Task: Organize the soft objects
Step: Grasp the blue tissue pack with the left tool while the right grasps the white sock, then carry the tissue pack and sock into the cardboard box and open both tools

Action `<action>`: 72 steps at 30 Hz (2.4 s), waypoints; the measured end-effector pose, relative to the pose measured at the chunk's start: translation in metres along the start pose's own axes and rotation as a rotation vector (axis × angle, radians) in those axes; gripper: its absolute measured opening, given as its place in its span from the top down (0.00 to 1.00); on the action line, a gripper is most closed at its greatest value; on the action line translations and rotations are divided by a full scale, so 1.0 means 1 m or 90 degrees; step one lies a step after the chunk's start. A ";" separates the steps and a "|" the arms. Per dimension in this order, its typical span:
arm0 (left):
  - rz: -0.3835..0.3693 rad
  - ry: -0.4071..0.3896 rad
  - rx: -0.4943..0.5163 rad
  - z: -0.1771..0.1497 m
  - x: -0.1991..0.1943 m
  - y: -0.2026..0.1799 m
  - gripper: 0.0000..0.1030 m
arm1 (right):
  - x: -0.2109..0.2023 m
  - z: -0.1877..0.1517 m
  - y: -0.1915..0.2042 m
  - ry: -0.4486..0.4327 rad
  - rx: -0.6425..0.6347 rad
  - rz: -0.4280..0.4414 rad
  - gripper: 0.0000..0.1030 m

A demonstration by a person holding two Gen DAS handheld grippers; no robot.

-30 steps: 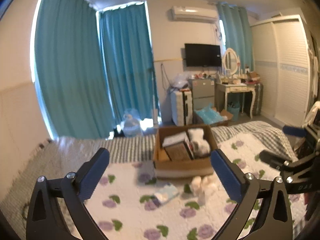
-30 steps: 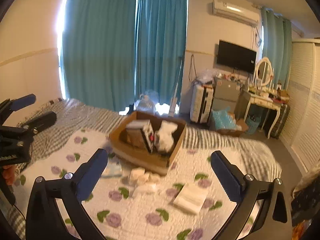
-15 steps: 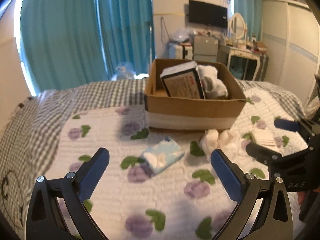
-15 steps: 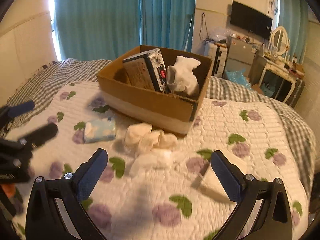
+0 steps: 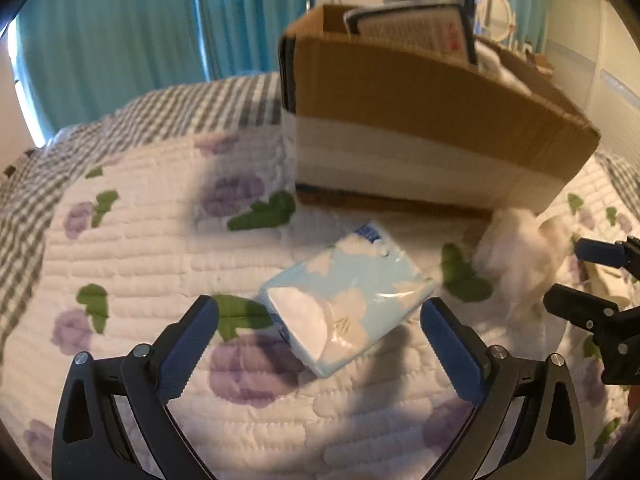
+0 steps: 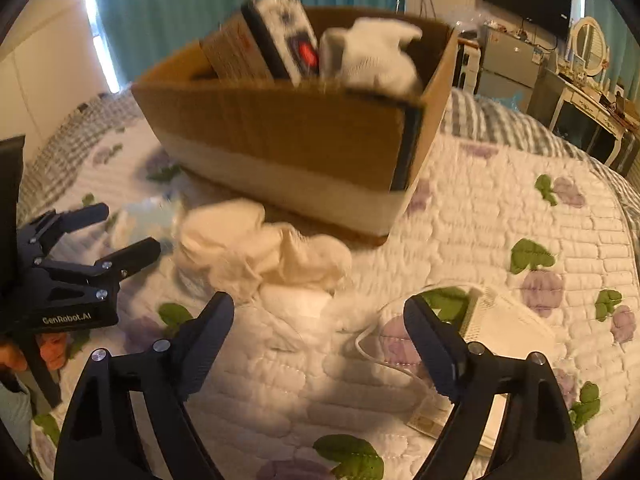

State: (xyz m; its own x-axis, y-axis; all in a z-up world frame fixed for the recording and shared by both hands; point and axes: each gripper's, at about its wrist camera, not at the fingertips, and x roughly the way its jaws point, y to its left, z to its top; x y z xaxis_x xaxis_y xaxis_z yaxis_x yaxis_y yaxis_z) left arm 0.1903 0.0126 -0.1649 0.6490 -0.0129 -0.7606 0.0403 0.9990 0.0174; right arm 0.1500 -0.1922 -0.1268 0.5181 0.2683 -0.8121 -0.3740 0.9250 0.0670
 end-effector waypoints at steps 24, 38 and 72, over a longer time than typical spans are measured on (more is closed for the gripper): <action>-0.050 -0.030 0.039 -0.024 -0.062 -0.012 0.28 | -0.056 -0.021 0.026 -0.055 -0.044 -0.014 0.58; -0.066 -0.072 0.036 -0.034 -0.147 -0.011 0.28 | -0.161 -0.022 0.056 -0.171 -0.057 -0.018 0.58; -0.075 -0.096 0.095 0.124 -0.079 -0.052 0.28 | -0.144 0.151 0.008 -0.207 -0.056 0.004 0.58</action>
State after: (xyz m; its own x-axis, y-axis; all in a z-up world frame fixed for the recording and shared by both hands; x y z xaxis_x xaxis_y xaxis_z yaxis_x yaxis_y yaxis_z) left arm 0.2315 -0.0436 -0.0252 0.7392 -0.1464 -0.6574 0.2272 0.9731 0.0388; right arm 0.1881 -0.1828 0.0780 0.7283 0.3594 -0.5835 -0.4356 0.9001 0.0107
